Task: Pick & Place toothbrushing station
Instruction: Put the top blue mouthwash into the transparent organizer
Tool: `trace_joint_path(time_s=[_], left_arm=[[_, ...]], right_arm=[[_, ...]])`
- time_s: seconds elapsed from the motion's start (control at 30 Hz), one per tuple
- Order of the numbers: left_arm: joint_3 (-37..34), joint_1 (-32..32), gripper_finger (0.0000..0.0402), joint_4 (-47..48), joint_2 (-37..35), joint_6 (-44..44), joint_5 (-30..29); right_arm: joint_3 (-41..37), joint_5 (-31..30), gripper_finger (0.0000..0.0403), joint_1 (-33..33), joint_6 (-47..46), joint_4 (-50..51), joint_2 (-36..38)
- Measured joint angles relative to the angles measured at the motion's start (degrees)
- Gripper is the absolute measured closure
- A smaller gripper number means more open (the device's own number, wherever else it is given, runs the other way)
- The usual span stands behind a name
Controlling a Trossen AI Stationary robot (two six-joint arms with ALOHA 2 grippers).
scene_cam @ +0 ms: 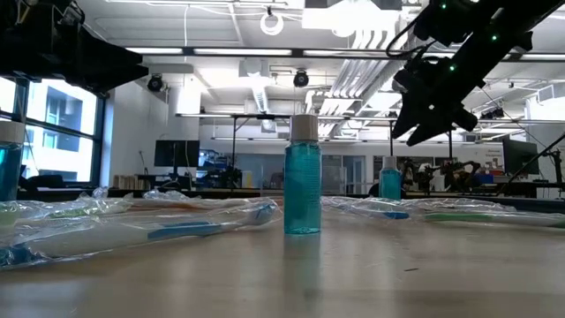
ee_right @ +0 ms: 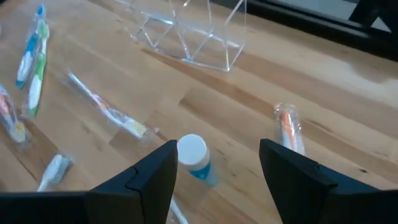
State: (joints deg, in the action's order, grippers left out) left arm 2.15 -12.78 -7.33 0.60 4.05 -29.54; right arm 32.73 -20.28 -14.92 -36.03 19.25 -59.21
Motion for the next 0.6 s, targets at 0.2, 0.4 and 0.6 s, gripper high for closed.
trace_joint_path(time_s=[0.2, 0.4, 0.6], left_arm=[[0.0, 0.0, 0.0162, 0.0, 0.0, 0.0, -0.2], [0.1, 0.0, 0.0162, 0.0, 0.0, 0.0, -0.1], [0.1, 0.0, 0.0162, 0.3, 0.0, 0.0, -0.1]], right_arm=[[0.0, 3.1, 0.0183, 0.0, 0.6, -1.8, -3.7], [0.0, 5.0, 0.0183, 0.0, 3.4, -7.2, -7.6], [0.0, 5.3, 0.0183, 0.0, 5.8, -7.7, -11.5]])
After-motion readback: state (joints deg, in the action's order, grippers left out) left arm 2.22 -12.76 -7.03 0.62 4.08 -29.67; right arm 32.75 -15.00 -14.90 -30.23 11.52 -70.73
